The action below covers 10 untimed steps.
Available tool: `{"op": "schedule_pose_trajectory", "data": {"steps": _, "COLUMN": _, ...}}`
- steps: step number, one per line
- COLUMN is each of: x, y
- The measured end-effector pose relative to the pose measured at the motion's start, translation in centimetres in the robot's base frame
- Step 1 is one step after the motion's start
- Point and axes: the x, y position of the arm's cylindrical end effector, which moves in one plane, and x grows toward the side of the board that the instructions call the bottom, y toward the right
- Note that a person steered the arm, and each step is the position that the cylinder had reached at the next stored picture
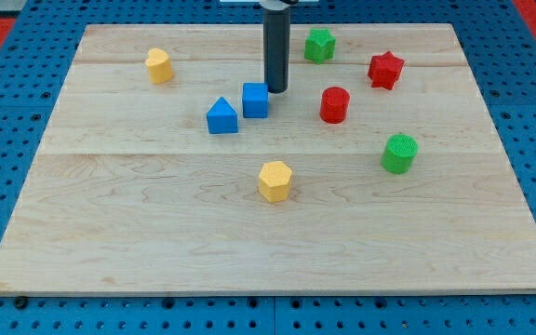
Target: Put your hand to the right of the red star
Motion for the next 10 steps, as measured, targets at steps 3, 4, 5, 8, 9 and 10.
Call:
{"op": "schedule_pose_trajectory", "data": {"steps": 3, "x": 3.5, "y": 1.8}}
{"op": "schedule_pose_trajectory", "data": {"steps": 4, "x": 5.9, "y": 2.1}}
{"op": "schedule_pose_trajectory", "data": {"steps": 5, "x": 6.8, "y": 4.3}}
{"op": "schedule_pose_trajectory", "data": {"steps": 8, "x": 4.5, "y": 15.0}}
{"op": "schedule_pose_trajectory", "data": {"steps": 9, "x": 2.8, "y": 20.3}}
{"op": "schedule_pose_trajectory", "data": {"steps": 10, "x": -0.4, "y": 21.6}}
